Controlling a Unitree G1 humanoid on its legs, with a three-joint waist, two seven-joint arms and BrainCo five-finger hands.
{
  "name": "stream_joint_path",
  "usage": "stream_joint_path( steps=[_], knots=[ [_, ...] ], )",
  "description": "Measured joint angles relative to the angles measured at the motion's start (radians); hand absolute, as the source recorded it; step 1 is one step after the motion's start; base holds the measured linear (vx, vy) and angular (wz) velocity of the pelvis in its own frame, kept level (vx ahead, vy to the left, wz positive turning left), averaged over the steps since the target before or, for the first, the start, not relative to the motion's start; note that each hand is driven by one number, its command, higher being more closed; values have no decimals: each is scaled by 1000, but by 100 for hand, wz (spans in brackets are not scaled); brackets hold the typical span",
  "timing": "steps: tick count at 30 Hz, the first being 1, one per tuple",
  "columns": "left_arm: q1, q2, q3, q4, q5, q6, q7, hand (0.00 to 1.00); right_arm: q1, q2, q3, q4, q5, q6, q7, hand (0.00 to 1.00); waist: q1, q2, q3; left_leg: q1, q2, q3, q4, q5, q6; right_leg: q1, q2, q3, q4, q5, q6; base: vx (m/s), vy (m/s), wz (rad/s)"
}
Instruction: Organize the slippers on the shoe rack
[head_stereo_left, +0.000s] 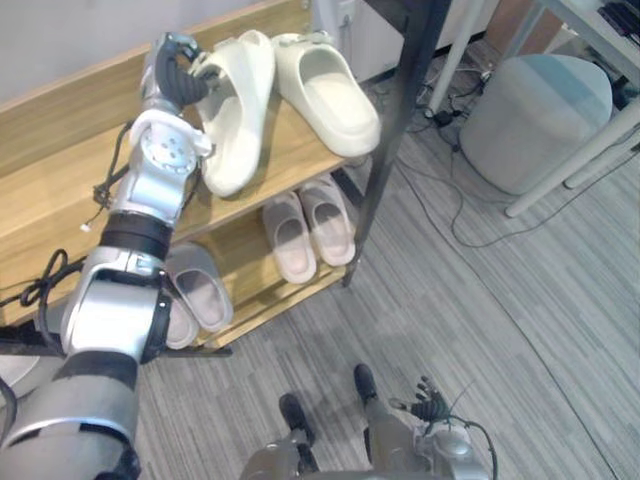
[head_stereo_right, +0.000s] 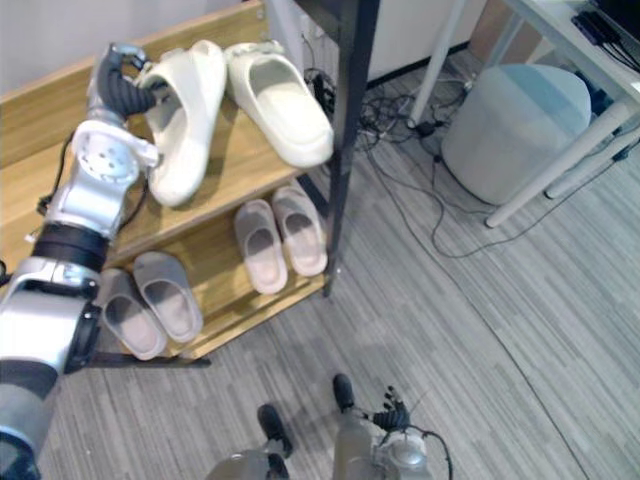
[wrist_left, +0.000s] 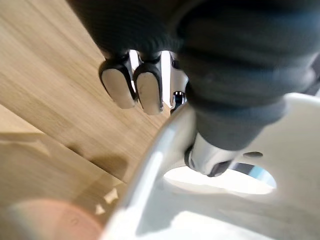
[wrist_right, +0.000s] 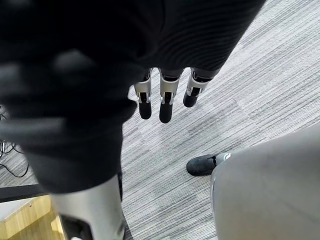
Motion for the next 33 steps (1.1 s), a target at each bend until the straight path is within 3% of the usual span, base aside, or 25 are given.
stream_joint_path(
  steps=[1,2,18,33],
  knots=[
    [0,0,4,1,2,2,1,100,0,0,0,0,0,-3,-1,0,0,-1,1,0,-1,-5,0,0,0,2,-1,-2,0,-1,1,13,-21,12],
    [0,0,4,2,4,3,1,0,0,0,0,0,0,-8,-1,0,0,-1,1,0,-2,-12,0,0,0,6,-3,-7,0,-2,2,18,-26,13],
    [59,-16,17,6,53,24,32,0,3,-6,14,6,-3,-21,-1,0,-4,-1,1,22,-21,-79,-10,11,9,54,-17,-90,0,-12,-3,12,-17,12],
    [71,-97,15,-60,-21,23,39,0,-1,-7,24,22,-3,-9,7,0,7,-1,-1,42,-22,-133,-20,23,11,94,-23,-160,0,-27,-12,8,-17,10]
  ],
)
